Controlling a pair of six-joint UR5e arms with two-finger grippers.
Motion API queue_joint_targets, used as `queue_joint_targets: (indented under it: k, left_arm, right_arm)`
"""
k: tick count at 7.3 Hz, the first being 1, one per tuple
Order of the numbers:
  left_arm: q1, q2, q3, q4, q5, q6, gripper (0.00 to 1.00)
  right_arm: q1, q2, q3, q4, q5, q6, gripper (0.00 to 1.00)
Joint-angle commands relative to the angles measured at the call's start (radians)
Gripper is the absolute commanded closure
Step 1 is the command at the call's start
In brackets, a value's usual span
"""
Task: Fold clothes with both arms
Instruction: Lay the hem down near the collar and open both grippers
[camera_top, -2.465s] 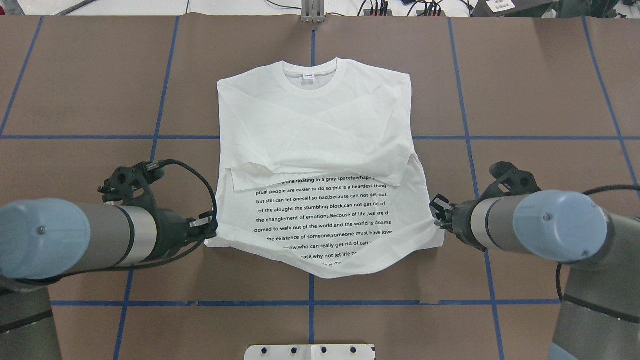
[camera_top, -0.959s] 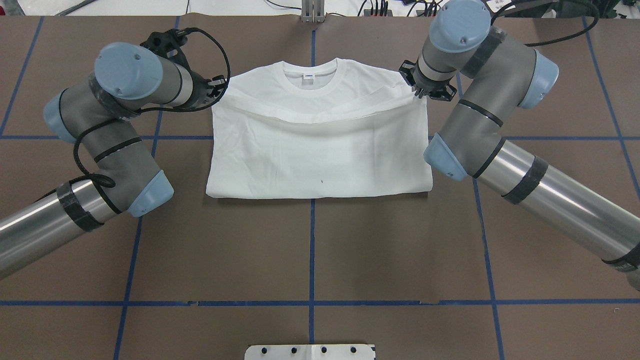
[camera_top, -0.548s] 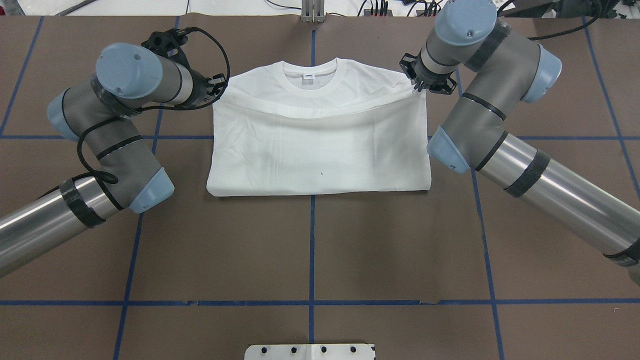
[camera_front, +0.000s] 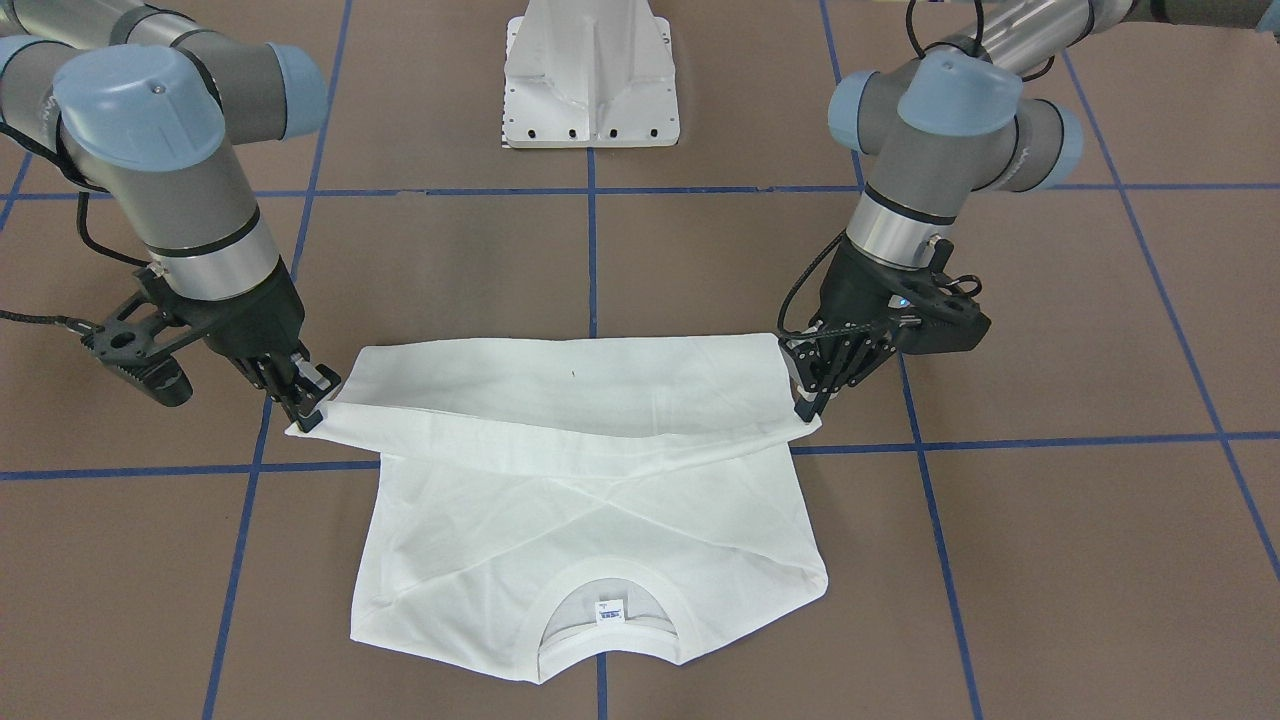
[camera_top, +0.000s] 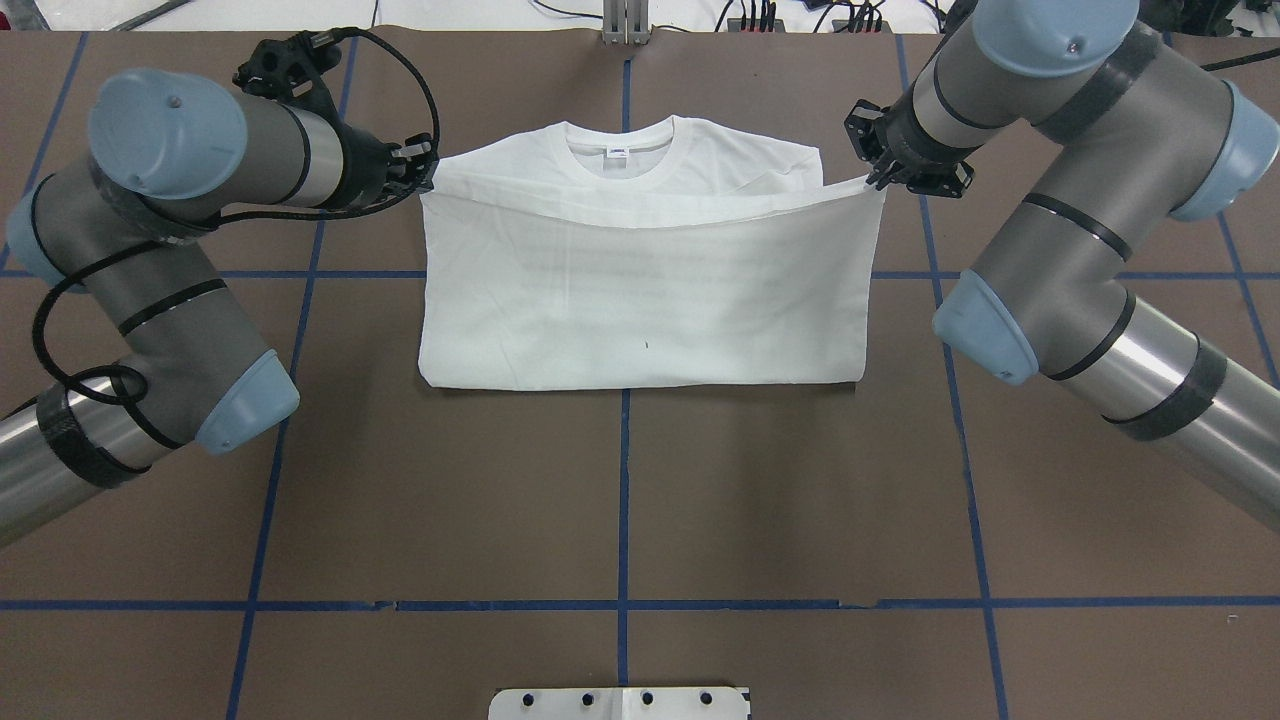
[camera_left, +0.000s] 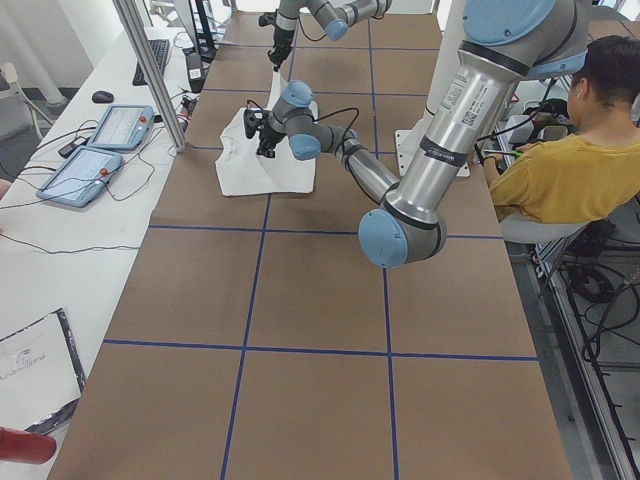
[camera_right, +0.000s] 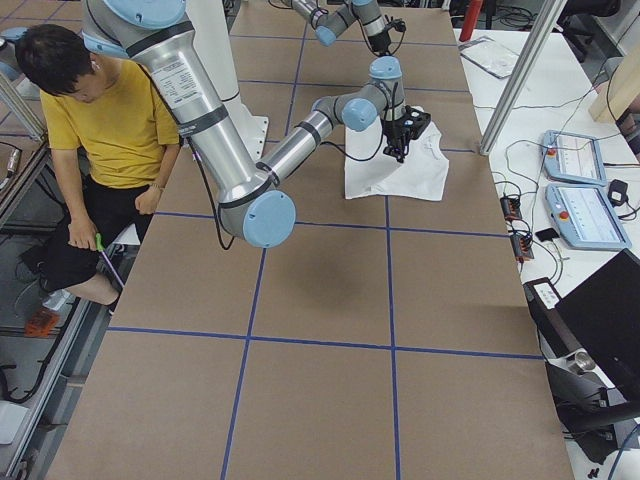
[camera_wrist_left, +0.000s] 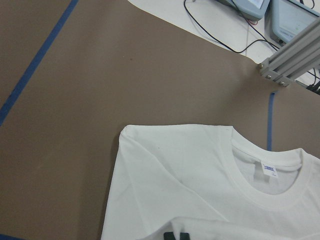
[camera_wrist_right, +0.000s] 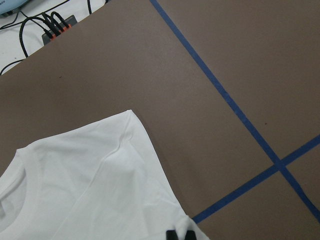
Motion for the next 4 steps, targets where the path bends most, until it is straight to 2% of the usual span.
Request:
queue_joint_targets:
  k: [1,2,4]
  left_arm:
    - [-0.025,0.007,-0.015,0.023,0.000,0.044,1.00]
    - [-0.034,0.001,0.014,0.025,0.003,0.075,1.00]
    - [-0.033,-0.039,0.094,0.014,0.006,0.074,1.00]
  right_arm:
    - [-0.002,0.009,-0.044,-0.011,-0.007,-0.021,1.00]
    - [0.013,0.017,-0.089,-0.008,-0.010,-0.079,1.00]
    - [0.018,0.111,-0.295,0.113,-0.022,-0.093,1.00]
